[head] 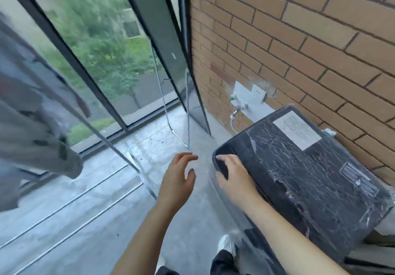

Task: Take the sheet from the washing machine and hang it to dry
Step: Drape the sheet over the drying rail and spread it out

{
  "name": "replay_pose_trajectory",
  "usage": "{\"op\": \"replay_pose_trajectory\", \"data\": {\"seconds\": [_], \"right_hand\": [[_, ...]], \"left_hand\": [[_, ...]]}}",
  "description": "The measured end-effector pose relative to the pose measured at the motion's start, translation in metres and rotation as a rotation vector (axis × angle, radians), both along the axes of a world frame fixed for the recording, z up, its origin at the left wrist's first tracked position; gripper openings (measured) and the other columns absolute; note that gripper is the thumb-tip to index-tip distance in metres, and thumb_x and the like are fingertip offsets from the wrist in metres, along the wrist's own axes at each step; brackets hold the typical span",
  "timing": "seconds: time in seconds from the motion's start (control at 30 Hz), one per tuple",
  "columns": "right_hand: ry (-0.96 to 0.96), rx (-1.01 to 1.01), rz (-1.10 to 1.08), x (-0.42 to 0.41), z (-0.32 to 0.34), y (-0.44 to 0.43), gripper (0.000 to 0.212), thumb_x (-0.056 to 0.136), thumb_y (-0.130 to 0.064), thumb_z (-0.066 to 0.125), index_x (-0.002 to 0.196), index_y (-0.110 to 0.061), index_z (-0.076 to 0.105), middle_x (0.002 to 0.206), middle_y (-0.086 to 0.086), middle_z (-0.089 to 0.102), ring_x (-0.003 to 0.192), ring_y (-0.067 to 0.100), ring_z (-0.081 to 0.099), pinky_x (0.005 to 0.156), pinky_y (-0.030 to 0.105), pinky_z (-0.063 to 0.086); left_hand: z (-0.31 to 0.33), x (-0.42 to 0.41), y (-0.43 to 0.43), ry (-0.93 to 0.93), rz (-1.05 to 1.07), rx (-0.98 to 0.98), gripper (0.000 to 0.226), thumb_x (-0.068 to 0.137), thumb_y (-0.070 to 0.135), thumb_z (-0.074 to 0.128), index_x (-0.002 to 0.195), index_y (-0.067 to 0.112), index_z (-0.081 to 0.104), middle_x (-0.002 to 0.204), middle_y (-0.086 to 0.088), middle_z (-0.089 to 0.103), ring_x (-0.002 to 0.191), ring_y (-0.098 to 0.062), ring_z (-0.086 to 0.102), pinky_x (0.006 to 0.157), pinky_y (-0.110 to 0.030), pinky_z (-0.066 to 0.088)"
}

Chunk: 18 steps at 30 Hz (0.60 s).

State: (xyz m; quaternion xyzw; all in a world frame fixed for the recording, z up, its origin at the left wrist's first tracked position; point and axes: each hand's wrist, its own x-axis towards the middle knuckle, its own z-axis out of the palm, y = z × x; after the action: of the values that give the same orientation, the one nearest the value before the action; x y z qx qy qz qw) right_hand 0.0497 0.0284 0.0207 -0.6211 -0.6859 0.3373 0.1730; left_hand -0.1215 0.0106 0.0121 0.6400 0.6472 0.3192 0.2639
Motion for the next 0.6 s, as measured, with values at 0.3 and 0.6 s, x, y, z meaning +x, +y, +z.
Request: {"op": "replay_pose_trajectory", "data": {"seconds": [0.3, 0.6], "right_hand": [[0.208, 0.141, 0.235, -0.222, 0.066, -0.008, 0.037, 0.09, -0.014, 0.055, 0.126, -0.019, 0.053, 0.126, -0.005, 0.049, 0.113, 0.009, 0.049, 0.09, 0.016, 0.034], [0.468, 0.257, 0.352, -0.345, 0.133, 0.013, 0.037, 0.088, -0.011, 0.058, 0.123, -0.022, 0.054, 0.118, -0.008, 0.055, 0.106, 0.009, 0.055, 0.083, 0.017, 0.041]], "left_hand": [[0.07, -0.211, -0.069, -0.047, 0.348, 0.227, 0.032, 0.08, 0.002, 0.052, 0.105, 0.02, 0.063, 0.111, 0.011, 0.057, 0.106, 0.001, 0.051, 0.09, -0.027, 0.045], [0.157, -0.323, -0.085, 0.03, 0.472, 0.475, 0.032, 0.079, 0.01, 0.047, 0.105, 0.015, 0.064, 0.111, 0.009, 0.059, 0.109, 0.0, 0.052, 0.094, -0.015, 0.04]]}}
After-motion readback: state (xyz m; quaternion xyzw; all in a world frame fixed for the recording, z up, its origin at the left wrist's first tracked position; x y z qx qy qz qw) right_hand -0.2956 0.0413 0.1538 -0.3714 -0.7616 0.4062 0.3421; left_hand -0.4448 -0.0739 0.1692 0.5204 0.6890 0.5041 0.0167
